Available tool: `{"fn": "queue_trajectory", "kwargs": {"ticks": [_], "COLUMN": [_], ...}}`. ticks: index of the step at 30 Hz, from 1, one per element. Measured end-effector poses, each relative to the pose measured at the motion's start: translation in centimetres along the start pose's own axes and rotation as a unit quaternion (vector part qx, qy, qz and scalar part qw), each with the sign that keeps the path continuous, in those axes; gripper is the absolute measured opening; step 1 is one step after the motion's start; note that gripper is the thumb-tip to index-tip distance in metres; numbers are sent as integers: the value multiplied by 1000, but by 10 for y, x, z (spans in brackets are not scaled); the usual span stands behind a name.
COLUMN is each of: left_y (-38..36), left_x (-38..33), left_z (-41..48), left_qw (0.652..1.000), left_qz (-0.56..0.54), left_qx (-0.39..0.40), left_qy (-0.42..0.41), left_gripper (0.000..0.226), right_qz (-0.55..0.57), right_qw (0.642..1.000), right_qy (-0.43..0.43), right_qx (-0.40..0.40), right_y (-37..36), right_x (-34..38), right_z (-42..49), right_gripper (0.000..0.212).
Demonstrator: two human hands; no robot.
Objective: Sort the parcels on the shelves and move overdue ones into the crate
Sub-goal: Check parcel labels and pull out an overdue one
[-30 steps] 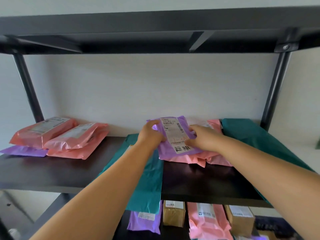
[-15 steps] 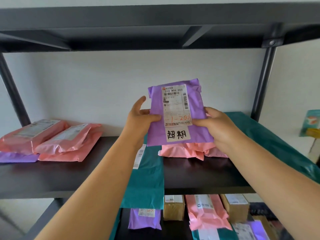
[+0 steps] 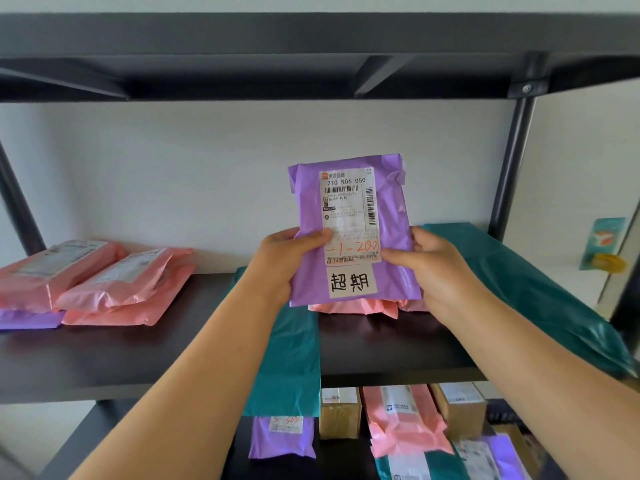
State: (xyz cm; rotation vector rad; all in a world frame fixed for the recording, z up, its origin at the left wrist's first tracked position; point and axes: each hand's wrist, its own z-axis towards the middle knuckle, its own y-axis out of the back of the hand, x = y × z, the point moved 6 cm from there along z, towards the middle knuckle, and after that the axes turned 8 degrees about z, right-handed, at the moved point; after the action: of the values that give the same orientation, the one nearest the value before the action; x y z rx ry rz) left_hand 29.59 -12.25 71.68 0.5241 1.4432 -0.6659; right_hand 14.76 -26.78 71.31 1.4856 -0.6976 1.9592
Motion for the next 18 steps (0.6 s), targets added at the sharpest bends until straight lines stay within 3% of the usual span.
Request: {"fn": "queue_trajectory", "kwargs": {"ticks": [3, 18], "left_y": [0, 7], "left_x": [-1, 3], "left_z": [-1, -6], "left_qw": [1000, 998], "left_qz": [-7, -58], "left_qx": [-4, -1], "left_qy": [1, 21], "left_gripper": [31, 35], "right_qz": [6, 49], "right_qw": [1000, 998], "right_qy": [5, -24], "right_qx": [4, 6], "right_y": [0, -8], "right_x": [5, 6], "right_z": [-5, -11], "right_gripper": [14, 19]}}
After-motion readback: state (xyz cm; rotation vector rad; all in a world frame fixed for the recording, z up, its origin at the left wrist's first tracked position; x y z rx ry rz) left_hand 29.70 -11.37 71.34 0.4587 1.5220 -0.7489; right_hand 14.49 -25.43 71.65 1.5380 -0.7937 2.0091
